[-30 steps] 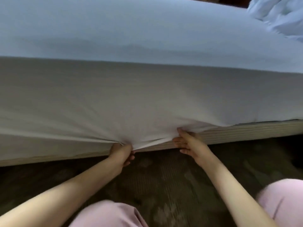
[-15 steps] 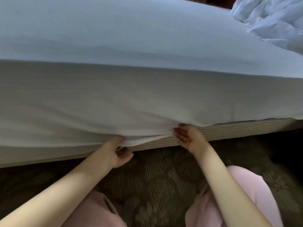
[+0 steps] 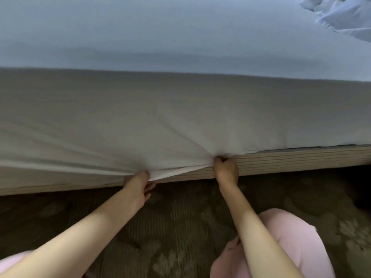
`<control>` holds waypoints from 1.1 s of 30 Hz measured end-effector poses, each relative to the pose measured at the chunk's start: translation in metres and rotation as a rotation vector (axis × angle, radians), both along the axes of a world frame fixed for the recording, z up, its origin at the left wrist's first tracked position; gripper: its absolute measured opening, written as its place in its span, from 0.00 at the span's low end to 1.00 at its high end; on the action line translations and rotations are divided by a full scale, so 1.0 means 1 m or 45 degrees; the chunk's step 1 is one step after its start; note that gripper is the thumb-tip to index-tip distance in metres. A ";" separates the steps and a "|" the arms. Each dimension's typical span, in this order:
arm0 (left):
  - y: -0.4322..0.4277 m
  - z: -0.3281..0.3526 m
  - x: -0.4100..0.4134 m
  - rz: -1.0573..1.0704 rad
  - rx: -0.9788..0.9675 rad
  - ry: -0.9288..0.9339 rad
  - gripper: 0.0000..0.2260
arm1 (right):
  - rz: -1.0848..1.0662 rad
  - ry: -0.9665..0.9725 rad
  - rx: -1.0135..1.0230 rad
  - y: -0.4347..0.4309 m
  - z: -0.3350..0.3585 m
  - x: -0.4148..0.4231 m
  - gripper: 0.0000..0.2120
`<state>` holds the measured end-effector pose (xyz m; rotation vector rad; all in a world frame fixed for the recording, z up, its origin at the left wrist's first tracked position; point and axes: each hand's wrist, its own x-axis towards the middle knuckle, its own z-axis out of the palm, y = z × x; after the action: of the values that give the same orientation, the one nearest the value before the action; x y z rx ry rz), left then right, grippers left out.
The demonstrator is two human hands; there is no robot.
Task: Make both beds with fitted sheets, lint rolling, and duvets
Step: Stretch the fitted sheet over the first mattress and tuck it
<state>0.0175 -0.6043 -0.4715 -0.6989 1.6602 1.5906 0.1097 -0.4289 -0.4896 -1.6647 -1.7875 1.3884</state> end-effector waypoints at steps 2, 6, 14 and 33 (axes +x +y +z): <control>0.002 -0.002 -0.002 0.001 -0.012 0.058 0.14 | 0.008 -0.062 0.010 -0.001 -0.004 -0.001 0.15; 0.004 0.000 -0.005 0.012 -0.011 0.119 0.16 | -0.004 -0.106 -0.032 -0.003 -0.004 -0.003 0.18; -0.006 0.011 -0.012 0.024 0.032 -0.209 0.14 | -0.023 0.117 -0.281 0.000 -0.002 -0.002 0.10; -0.025 0.045 -0.028 0.351 0.738 -0.188 0.06 | -0.221 1.000 -1.037 -0.011 0.037 0.004 0.08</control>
<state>-0.0102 -0.6294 -0.4264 -0.7296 0.9467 2.0325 0.1139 -0.4402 -0.4525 -1.1969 -0.6484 2.4075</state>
